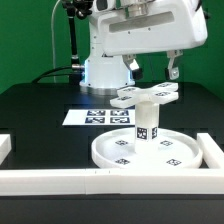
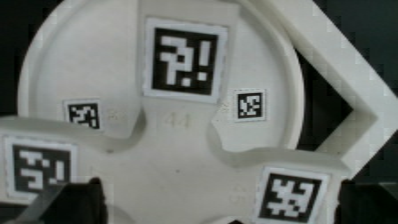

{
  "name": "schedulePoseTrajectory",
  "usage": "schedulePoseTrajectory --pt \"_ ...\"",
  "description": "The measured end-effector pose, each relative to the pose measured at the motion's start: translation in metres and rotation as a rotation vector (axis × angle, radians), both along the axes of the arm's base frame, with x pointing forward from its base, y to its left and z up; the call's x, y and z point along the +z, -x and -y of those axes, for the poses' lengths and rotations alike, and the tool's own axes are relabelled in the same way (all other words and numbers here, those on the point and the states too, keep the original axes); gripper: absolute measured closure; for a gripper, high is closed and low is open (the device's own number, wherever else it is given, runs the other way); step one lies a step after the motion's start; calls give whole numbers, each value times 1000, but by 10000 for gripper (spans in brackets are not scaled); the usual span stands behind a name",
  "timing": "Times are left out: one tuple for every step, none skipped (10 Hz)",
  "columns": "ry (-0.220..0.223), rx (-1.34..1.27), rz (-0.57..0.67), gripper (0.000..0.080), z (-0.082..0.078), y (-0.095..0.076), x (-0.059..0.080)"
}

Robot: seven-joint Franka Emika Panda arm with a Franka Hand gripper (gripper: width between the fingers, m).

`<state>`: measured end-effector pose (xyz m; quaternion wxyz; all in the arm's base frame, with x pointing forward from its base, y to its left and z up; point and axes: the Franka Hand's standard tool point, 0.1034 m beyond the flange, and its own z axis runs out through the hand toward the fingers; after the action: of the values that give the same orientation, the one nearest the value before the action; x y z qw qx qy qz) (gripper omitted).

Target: Assemble round table

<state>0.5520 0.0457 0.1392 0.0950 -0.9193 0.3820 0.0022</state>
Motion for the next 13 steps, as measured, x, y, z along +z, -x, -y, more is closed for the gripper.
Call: schedulePoseTrajectory --pt "5 72 13 151 0 0 0" --pt "10 125 22 151 0 0 0" --pt "17 231 41 151 0 0 0" --pt "48 382 78 151 -1 -2 1" --pt "69 527 97 151 -5 -2 3" --pt "77 616 91 151 -8 1 3" --pt "81 725 105 151 -6 1 3" --pt "87 808 118 151 -4 1 2" --pt "94 877 127 151 -3 1 2" --pt "99 933 134 151 -2 1 2" --pt "101 963 138 151 -2 1 2" --pt "111 1082 155 151 -1 1 1" --pt "119 1220 174 151 0 2 0"
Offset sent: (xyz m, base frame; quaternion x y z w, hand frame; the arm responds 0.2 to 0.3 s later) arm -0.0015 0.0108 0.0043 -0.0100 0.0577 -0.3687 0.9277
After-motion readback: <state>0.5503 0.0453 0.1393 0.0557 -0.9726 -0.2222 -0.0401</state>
